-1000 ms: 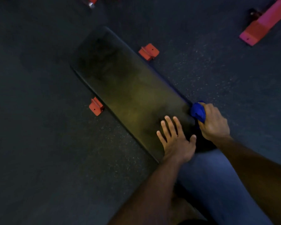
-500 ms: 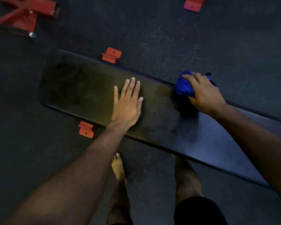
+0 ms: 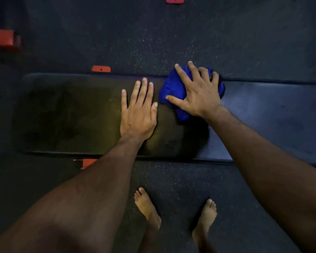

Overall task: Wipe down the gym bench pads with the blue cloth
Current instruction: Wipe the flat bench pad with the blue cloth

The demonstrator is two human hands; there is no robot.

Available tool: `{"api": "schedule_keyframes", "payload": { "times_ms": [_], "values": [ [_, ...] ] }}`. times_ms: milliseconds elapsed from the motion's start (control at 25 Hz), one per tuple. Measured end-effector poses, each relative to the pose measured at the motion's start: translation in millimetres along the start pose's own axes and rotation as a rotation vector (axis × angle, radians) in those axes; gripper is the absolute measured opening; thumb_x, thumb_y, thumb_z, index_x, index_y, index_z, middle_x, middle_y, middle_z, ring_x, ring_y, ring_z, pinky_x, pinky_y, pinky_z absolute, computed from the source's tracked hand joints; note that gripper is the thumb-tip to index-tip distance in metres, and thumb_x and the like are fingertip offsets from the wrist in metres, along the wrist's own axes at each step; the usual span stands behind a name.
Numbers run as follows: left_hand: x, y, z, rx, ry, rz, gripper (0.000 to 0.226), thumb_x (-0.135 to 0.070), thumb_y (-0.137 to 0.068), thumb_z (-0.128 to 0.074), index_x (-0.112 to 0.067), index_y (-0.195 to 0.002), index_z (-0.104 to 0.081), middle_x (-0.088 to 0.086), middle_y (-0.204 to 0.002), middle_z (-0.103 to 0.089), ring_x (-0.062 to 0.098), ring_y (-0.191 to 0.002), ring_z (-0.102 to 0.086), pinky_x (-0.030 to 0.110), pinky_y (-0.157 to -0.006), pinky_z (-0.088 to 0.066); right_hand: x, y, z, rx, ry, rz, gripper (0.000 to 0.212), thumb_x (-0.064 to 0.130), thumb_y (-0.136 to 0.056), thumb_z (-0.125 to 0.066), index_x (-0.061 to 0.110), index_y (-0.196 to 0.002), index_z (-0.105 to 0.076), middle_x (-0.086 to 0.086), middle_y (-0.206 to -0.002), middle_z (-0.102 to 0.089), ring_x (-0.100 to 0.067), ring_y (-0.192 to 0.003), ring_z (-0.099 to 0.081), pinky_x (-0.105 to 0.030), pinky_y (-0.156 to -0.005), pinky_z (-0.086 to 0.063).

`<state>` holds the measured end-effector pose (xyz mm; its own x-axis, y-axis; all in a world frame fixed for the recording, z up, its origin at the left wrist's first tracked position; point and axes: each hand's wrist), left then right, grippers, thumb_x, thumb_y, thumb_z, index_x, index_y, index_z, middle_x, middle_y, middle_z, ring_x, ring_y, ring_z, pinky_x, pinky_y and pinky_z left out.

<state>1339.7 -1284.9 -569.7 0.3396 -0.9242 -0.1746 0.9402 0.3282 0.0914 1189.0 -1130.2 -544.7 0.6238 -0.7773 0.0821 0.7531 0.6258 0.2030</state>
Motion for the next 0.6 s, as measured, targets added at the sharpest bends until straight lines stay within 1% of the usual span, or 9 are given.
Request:
{"api": "schedule_keyframes", "payload": {
  "times_ms": [80, 160, 240, 320, 400, 520, 600],
  "values": [
    [-2.7, 3.2, 2.4, 0.023, -0.001, -0.001, 0.063, -0.04, -0.105, -0.017, -0.017, -0.163, -0.018, 0.001, -0.172, -0.012, 0.018, -0.159, -0.007, 0.055, -0.127, -0.003, 3.8, 20.5, -5.0, -0.041, -0.007, -0.007, 0.086, 0.083, -0.083, -0.027, 0.036, -0.154, -0.025, -0.011, -0.16, -0.028, -0.037, -0.137, -0.032, -0.06, -0.109, -0.022],
    [-5.8, 3.1, 6.5, 0.039, -0.014, -0.002, 0.064, -0.04, -0.104, -0.014, -0.017, -0.164, -0.015, 0.001, -0.173, -0.009, 0.018, -0.159, -0.005, 0.054, -0.127, -0.002, 17.2, 75.0, -13.8, -0.057, -0.067, -0.017, 0.078, 0.074, -0.085, -0.037, 0.038, -0.154, -0.027, -0.007, -0.163, -0.02, -0.034, -0.143, -0.025, -0.059, -0.112, -0.019],
    [-4.8, 1.5, 9.2, 0.056, 0.009, 0.012, 0.065, -0.041, -0.104, -0.012, -0.018, -0.164, -0.014, 0.001, -0.173, -0.007, 0.018, -0.159, -0.004, 0.054, -0.127, -0.001, 37.9, 147.6, -32.3, -0.034, -0.081, 0.0, 0.083, 0.07, -0.083, -0.049, 0.036, -0.155, -0.025, -0.006, -0.165, -0.013, -0.034, -0.147, -0.02, -0.059, -0.112, -0.019],
    [-5.4, 1.7, 6.0, 0.037, 0.004, 0.014, 0.064, -0.041, -0.104, -0.013, -0.018, -0.164, -0.015, 0.001, -0.173, -0.009, 0.018, -0.159, -0.005, 0.054, -0.127, -0.001, 52.1, 193.7, -45.2, -0.015, -0.058, -0.005, 0.089, 0.067, -0.081, -0.057, 0.033, -0.156, -0.022, -0.008, -0.165, -0.011, -0.034, -0.149, -0.017, -0.06, -0.112, -0.02],
    [-4.4, 2.5, 2.8, 0.026, -0.003, 0.013, 0.063, -0.041, -0.105, -0.015, -0.017, -0.164, -0.016, 0.001, -0.172, -0.01, 0.019, -0.159, -0.006, 0.054, -0.127, -0.001, 49.7, 180.4, -46.7, -0.01, -0.084, -0.037, 0.085, 0.064, -0.084, -0.054, 0.033, -0.156, -0.021, -0.007, -0.166, -0.011, -0.033, -0.15, -0.014, -0.061, -0.114, -0.016],
    [-2.7, 1.7, -0.5, 0.003, -0.009, 0.007, 0.063, -0.04, -0.105, -0.017, -0.016, -0.163, -0.018, 0.002, -0.172, -0.012, 0.019, -0.159, -0.008, 0.054, -0.127, -0.003, 32.3, 86.4, -24.4, -0.082, -0.103, -0.105, 0.07, 0.062, -0.092, -0.039, 0.033, -0.155, -0.026, -0.007, -0.165, -0.015, -0.033, -0.15, -0.015, -0.061, -0.117, -0.015],
    [-2.7, 2.3, -0.2, 0.005, -0.007, 0.011, 0.062, -0.04, -0.105, -0.018, -0.016, -0.163, -0.019, 0.002, -0.172, -0.013, 0.019, -0.159, -0.008, 0.054, -0.127, -0.003, 18.4, 29.2, -10.3, -0.08, -0.105, -0.157, 0.067, 0.064, -0.095, -0.031, 0.033, -0.154, -0.028, -0.007, -0.164, -0.019, -0.032, -0.149, -0.019, -0.061, -0.117, -0.015]
  ]
}}
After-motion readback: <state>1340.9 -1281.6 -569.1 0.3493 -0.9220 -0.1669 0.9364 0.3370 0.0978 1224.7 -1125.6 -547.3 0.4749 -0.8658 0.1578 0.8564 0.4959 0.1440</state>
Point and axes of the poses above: each hand's wrist, its own y-axis away from the middle knuckle, its own z-axis out of the back of the hand, x = y × z
